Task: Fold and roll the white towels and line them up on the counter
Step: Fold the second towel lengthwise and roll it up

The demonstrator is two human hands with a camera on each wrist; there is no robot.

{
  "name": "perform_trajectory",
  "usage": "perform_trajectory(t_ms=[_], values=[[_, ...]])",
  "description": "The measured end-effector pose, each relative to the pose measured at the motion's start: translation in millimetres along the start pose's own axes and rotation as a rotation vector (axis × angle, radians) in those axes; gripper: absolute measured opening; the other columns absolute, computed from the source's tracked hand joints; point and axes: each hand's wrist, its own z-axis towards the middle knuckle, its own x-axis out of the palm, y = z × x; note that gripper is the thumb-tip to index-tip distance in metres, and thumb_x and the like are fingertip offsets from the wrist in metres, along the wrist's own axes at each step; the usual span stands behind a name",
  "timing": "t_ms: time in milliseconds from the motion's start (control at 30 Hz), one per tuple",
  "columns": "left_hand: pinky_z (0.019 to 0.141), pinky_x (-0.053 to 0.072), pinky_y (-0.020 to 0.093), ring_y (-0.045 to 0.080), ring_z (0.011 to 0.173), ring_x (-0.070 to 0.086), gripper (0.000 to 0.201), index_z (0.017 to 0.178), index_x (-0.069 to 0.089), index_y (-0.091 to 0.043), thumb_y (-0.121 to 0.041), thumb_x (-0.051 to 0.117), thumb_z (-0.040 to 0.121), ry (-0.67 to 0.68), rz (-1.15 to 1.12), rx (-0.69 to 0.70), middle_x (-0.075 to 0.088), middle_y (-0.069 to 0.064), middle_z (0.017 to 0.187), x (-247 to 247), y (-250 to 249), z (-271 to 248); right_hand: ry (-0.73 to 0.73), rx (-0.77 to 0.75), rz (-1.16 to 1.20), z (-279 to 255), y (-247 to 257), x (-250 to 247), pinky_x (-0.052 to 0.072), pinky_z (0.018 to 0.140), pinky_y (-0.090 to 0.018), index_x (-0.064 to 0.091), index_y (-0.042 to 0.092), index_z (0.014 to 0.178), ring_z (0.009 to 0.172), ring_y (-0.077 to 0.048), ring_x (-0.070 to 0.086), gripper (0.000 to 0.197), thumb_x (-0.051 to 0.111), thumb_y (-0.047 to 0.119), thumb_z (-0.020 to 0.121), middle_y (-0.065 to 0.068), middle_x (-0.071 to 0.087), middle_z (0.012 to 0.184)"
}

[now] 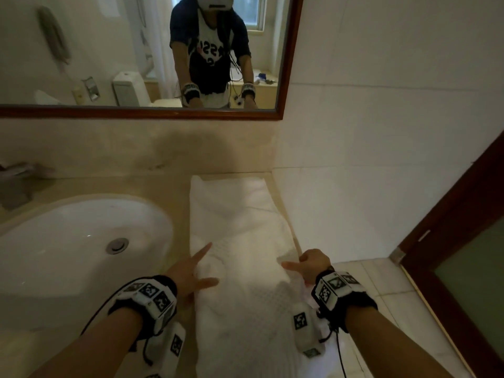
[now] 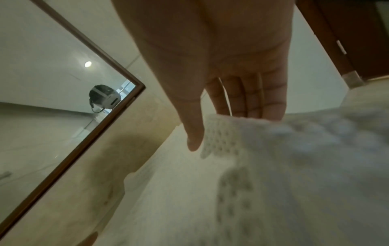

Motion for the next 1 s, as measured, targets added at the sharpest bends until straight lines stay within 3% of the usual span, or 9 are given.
perform_trajectory(t_ms=[100,200,433,533,600,667,767,833,1000], values=[[0.112,0.029,0.031,0.024,0.139,0.03,0.097,0.148,-0.002,-0.035,-0.032,0.069,0.082,0.103,-0.008,0.013,0.025,0.005,0.154,16.2,8.6,-22.2,0.023,0.016,-0.04,-32.0,-18.1,12.6,0.044,0.059,-0.02,0.051,0.014,0.075,0.084,-0.018,0.055,0.038,0.074,0.045,0.073,-0.004,0.056,0.088],[0.113,0.028,0.029,0.024,0.141,0.027,0.089,0.148,0.011,-0.031,-0.022,0.07,0.082,0.048,-0.082,0.022,0.025,0.005,0.154,31.2,13.3,-29.3,0.03,-0.036,-0.074,-57.6,-27.1,24.4,0.048,0.077,-0.025,0.051,0.01,0.117,0.102,-0.023,0.058,0.05,0.072,0.031,0.076,-0.008,0.059,0.11],[0.113,0.022,0.026,0.025,0.142,0.024,0.076,0.149,0.01,-0.016,-0.015,0.059,0.091,-0.118,-0.112,0.007,0.018,0.01,0.156,37.6,8.5,-17.6,0.059,-0.212,0.107,-51.3,-35.1,33.3,0.043,0.092,-0.022,0.03,0.025,0.145,0.122,-0.023,0.051,0.081,0.066,0.001,0.077,-0.006,0.052,0.136],[0.112,0.022,0.027,0.026,0.141,0.025,0.072,0.149,0.013,-0.019,-0.017,0.056,0.092,-0.181,-0.133,-0.029,0.019,0.01,0.155,22.4,12.2,-2.3,0.027,-0.303,0.184,-34.6,-23.9,35.7,0.047,0.096,-0.025,0.02,0.032,0.146,0.114,-0.022,0.056,0.086,0.065,0.0,0.08,-0.005,0.054,0.134],[0.112,0.024,0.028,0.026,0.14,0.028,0.07,0.149,0.016,-0.021,-0.016,0.057,0.091,-0.259,-0.095,-0.043,0.023,0.01,0.154,8.6,14.8,12.7,0.0,-0.382,0.187,-18.5,-8.8,37.2,0.048,0.069,-0.007,0.011,0.036,0.147,0.077,-0.009,0.06,0.091,0.061,-0.003,0.082,0.012,0.055,0.113],[0.11,0.027,0.03,0.027,0.137,0.033,0.069,0.149,0.016,-0.024,-0.015,0.055,0.092,-0.312,-0.023,-0.039,0.029,0.011,0.152,-1.1,18.9,21.5,0.004,-0.438,0.135,-5.9,4.6,39.6,0.041,0.054,-0.001,0.013,0.038,0.146,0.058,0.0,0.048,0.087,0.058,-0.004,0.084,0.015,0.046,0.109],[0.11,0.027,0.029,0.025,0.135,0.036,0.068,0.149,0.011,-0.027,-0.025,0.051,0.095,-0.246,-0.022,-0.033,0.032,0.009,0.151,-2.3,23.6,6.0,0.107,-0.451,0.062,-3.5,6.6,38.0,0.036,0.071,0.002,0.036,0.027,0.143,0.083,0.0,0.056,0.062,0.061,0.009,0.088,0.017,0.052,0.098],[0.109,0.029,0.027,0.024,0.132,0.041,0.071,0.149,0.004,-0.03,-0.035,0.049,0.094,-0.151,0.012,-0.019,0.039,0.007,0.147,5.5,25.8,-17.9,0.159,-0.415,0.099,-14.7,-4.2,33.8,0.03,0.092,-0.008,0.049,0.023,0.134,0.115,-0.003,0.045,0.052,0.066,0.022,0.085,0.016,0.047,0.117],[0.11,0.028,0.023,0.018,0.136,0.035,0.063,0.146,0.023,-0.035,-0.03,0.056,0.092,0.06,-0.021,0.016,0.033,-0.001,0.15,26.8,24.4,-54.9,0.146,-0.333,0.107,-51.2,-31.6,42.6,0.046,0.093,-0.029,0.065,0.036,0.092,0.114,-0.016,0.055,0.022,0.072,0.022,0.079,0.004,0.061,0.115]])
